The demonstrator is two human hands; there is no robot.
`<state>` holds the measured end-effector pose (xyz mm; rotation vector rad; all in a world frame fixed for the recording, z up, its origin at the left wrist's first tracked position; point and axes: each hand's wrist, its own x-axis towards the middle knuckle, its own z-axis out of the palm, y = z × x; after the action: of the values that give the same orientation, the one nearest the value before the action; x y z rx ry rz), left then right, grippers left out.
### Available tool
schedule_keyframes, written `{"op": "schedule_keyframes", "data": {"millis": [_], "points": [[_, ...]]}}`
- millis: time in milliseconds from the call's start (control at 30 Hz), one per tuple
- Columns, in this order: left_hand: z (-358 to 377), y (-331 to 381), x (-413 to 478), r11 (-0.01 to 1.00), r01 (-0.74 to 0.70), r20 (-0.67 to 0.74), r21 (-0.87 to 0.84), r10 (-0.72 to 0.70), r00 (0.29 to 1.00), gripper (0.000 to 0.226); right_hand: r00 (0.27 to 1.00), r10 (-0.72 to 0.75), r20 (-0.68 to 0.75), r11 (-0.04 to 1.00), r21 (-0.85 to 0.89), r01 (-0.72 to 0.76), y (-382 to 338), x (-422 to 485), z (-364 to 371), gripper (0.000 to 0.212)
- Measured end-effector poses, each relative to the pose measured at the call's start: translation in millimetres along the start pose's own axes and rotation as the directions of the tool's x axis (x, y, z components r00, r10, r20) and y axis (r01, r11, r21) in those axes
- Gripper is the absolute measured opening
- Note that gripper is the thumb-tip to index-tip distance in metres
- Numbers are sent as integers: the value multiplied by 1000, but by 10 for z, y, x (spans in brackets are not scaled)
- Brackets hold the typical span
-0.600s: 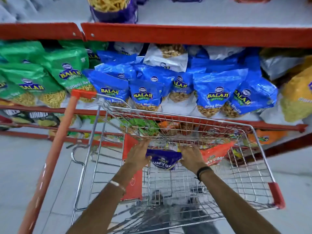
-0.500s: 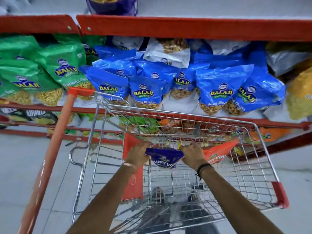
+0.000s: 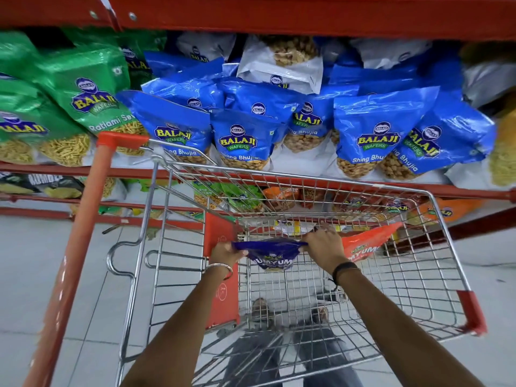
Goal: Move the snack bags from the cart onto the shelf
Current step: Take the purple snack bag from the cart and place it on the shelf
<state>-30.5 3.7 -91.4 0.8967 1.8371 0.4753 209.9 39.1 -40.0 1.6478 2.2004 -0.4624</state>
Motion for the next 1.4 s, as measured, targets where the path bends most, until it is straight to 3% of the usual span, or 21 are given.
{"op": "schedule_keyframes", "data": {"millis": [200, 367, 433, 500, 600, 633, 700, 767, 867, 967, 1033, 1200, 1400], "points": [[-177, 393, -267, 967, -185, -112, -174, 167, 980, 18, 981, 83, -177, 943, 333, -19, 72, -260, -416, 23], [-380, 1098, -819, 862, -415, -220, -290, 362, 906, 19, 916, 231, -328, 758, 651, 42, 238, -715, -1052, 8], [-481, 1374, -979, 820, -491, -257, -296, 427, 867, 15, 879, 269, -394, 649, 749, 137, 296, -909, -1341, 7], [-613, 1702, -1158, 790, -550, -286, -269, 480, 829, 16, 834, 295, -466, 508, 816, 277, 348, -1069, -1633, 9], [-811, 2284, -1463, 714, -683, -352, -152, 607, 713, 12, 776, 331, -537, 263, 842, 471, 408, -1189, -2099, 6], [-882, 2481, -1566, 697, -714, -375, -70, 645, 666, 9, 758, 341, -556, 169, 830, 532, 428, -1211, -2257, 4], [-1024, 2827, -1728, 675, -722, -411, 155, 708, 574, 24, 684, 367, -630, 97, 757, 646, 463, -1250, -2588, 20], [-1133, 3154, -1902, 655, -728, -400, 203, 734, 549, 33, 596, 384, -706, 88, 670, 737, 510, -1282, -2917, 25], [-1259, 3675, -2100, 593, -795, -394, 125, 765, 509, 9, 486, 401, -777, 79, 558, 826, 592, -1336, -3386, 23], [-1418, 4180, -2243, 526, -846, -413, 90, 792, 449, 12, 383, 384, -840, 111, 454, 884, 649, -1360, -3864, 24], [-1516, 4470, -2286, 504, -863, -426, 8, 783, 453, 9, 324, 394, -860, 111, 395, 912, 679, -1324, -4180, 24], [-1623, 5008, -2189, 347, -918, -510, -195, 763, 397, 23, 216, 410, -886, 114, 284, 952, 703, -990, -4727, 27], [-1429, 5155, -1563, 190, -930, -680, -313, 639, 360, 26, 168, 451, -877, 142, 256, 956, 715, -311, -4778, 32]]}}
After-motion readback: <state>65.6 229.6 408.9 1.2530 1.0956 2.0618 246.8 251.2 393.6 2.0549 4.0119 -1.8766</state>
